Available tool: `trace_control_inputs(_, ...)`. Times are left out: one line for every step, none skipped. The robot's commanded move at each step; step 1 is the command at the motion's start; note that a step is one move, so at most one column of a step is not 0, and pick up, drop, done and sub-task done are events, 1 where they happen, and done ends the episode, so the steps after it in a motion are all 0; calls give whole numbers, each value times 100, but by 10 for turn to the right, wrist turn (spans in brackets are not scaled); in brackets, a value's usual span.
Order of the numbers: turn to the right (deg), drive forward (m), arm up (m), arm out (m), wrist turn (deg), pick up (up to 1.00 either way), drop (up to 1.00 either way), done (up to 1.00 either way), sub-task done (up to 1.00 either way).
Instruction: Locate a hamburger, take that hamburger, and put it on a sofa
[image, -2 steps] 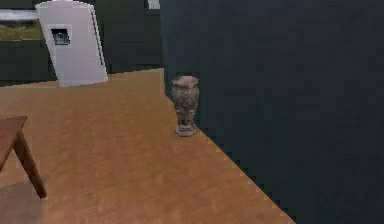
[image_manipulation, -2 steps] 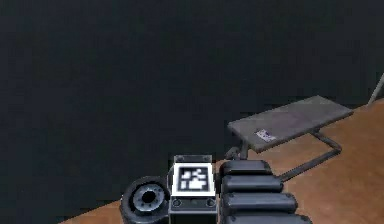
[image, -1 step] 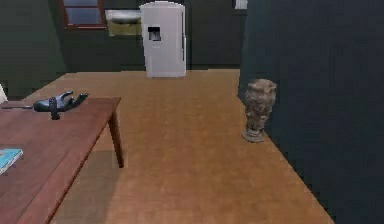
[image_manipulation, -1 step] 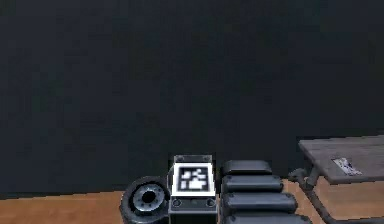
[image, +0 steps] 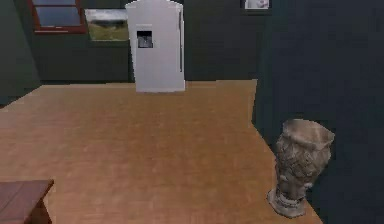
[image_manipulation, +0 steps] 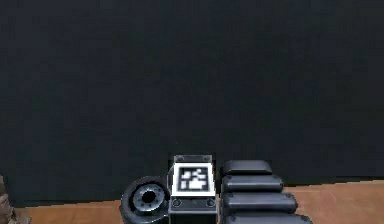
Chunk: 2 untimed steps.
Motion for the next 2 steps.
trace_control_inputs(-30,0,0,0,0,0,0,0,0)
trace_control_inputs(0,100,0,0,0,0,0,0,0)
